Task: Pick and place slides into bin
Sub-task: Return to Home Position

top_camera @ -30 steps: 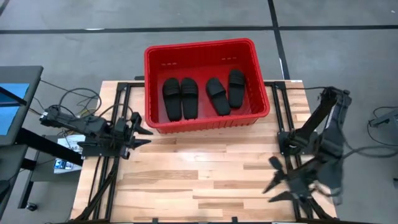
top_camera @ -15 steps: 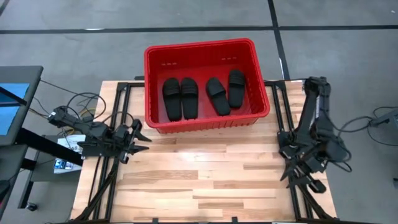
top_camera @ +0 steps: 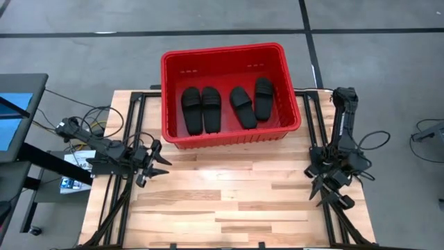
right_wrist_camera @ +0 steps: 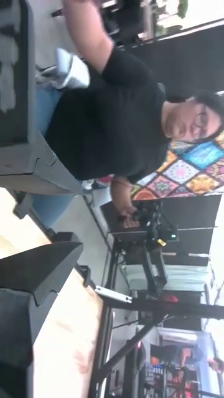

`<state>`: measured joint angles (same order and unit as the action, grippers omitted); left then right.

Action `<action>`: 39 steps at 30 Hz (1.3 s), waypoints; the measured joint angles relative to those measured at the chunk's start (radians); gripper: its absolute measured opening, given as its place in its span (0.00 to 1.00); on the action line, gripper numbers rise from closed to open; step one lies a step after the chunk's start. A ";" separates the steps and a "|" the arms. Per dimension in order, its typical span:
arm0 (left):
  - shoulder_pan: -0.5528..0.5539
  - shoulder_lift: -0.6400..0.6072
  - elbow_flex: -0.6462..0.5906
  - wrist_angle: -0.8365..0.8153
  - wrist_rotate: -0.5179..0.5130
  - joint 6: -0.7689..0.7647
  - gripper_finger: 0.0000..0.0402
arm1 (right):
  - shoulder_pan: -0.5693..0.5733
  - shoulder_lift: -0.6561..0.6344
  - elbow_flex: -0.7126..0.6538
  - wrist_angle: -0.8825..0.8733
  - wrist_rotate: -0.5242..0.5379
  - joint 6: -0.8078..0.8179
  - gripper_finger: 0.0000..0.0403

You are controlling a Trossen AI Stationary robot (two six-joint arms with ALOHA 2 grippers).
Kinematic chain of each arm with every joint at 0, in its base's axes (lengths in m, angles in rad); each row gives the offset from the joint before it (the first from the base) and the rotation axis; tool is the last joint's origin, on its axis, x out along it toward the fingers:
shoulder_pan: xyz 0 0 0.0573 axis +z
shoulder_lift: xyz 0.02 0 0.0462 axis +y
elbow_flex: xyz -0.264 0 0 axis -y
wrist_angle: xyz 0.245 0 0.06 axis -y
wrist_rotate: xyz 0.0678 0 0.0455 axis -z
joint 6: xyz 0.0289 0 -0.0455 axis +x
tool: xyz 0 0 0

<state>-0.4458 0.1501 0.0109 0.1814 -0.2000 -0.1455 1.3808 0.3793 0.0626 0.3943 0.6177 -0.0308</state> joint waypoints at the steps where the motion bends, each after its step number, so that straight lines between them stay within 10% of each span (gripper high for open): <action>1: -0.004 0.000 0.000 0.002 0.000 0.000 0.35 | 0.000 -0.005 -0.010 0.018 0.000 0.000 0.31; 39: -0.015 0.000 -0.003 -0.108 -0.069 0.234 0.35 | -0.055 -0.013 -0.057 -0.313 0.011 0.293 0.31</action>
<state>-0.4606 0.1501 0.0082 0.0738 -0.2691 0.0890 1.3258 0.3660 0.0055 0.0818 0.6286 0.2623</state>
